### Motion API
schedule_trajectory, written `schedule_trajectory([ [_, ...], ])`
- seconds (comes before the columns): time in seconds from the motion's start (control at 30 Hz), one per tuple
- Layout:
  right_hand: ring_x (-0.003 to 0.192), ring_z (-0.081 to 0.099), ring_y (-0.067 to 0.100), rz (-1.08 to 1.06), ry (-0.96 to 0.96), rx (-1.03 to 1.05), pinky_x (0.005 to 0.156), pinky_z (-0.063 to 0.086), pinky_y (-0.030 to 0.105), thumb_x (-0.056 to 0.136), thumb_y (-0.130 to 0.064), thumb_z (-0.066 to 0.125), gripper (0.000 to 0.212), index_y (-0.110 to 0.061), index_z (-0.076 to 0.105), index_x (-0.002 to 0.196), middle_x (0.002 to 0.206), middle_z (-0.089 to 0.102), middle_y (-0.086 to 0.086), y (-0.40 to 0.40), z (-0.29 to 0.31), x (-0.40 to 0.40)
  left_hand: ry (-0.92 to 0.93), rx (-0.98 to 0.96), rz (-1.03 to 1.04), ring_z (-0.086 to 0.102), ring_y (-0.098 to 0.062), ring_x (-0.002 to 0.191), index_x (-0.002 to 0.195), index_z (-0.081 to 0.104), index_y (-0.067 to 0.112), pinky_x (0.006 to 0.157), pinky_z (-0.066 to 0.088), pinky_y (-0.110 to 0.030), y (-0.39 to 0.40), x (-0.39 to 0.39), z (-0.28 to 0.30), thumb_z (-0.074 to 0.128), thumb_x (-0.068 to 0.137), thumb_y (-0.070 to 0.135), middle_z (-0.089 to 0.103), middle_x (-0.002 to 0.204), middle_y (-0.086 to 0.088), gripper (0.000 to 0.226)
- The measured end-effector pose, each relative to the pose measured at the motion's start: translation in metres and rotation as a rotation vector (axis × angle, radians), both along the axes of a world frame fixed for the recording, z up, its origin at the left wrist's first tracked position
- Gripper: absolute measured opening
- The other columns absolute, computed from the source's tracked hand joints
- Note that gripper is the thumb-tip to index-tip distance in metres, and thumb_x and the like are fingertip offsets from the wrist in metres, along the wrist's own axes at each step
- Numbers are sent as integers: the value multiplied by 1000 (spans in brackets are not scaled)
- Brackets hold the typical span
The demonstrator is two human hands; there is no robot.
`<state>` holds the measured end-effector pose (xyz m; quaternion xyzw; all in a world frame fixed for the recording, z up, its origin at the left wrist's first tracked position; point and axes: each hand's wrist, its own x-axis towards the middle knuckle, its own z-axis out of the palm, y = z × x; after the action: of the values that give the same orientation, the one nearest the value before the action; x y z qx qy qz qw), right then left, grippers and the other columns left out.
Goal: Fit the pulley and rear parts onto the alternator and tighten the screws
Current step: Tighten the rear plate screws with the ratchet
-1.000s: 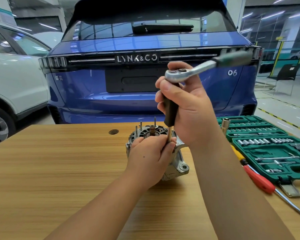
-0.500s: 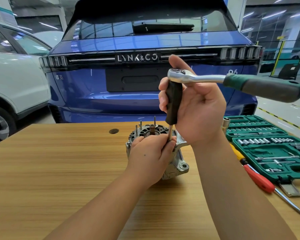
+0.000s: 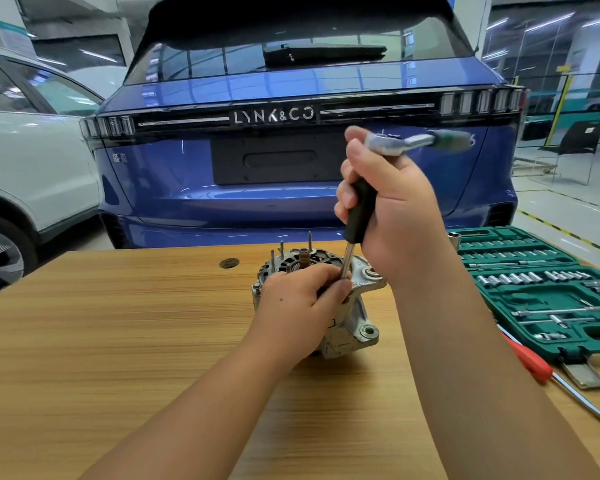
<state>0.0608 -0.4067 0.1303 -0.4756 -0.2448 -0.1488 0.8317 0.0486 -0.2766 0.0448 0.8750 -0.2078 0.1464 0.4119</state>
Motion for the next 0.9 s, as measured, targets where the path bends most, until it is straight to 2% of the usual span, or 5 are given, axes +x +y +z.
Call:
schedule_trajectory([
  [0.17, 60, 50, 16, -61, -255, -115, 58, 46, 27, 97, -2, 57, 38, -26, 55, 126, 80, 55, 4, 9, -5, 1, 65, -88, -26, 63, 9, 93, 105, 66, 43, 86, 53, -26, 4, 0, 0, 61, 97, 34, 71, 96, 25, 13],
  [0.33, 64, 49, 17, -113, -311, -220, 60, 47, 29, 96, -14, 59, 38, -34, 55, 128, 84, 59, 0, 17, -7, 0, 60, -63, -31, 63, 4, 93, 107, 68, 35, 87, 56, -34, 5, 1, 0, 58, 98, 33, 71, 95, 21, 13],
  [0.43, 55, 49, 17, 21, -178, -159, 53, 43, 29, 91, -19, 52, 39, -8, 54, 129, 74, 56, 5, 12, 0, 0, 21, -62, -19, 64, -6, 94, 106, 69, 33, 89, 53, -43, 3, -1, -1, 57, 99, 35, 71, 92, 18, 14],
  [0.67, 62, 48, 21, 197, -87, -51, 58, 36, 33, 85, -39, 59, 45, -21, 52, 126, 83, 57, 7, 7, 3, 2, -17, -63, 17, 63, -19, 100, 106, 68, 33, 94, 47, -48, 1, 0, -5, 54, 99, 42, 71, 94, 16, 18],
  [0.9, 49, 39, 13, -189, -24, -69, 50, 34, 28, 90, -31, 69, 20, -24, 63, 72, 61, 48, -4, 8, 1, -1, -68, -20, -3, 62, -17, 88, 108, 68, 32, 90, 48, -53, 0, 0, -5, 53, 100, 41, 67, 84, 18, 18],
])
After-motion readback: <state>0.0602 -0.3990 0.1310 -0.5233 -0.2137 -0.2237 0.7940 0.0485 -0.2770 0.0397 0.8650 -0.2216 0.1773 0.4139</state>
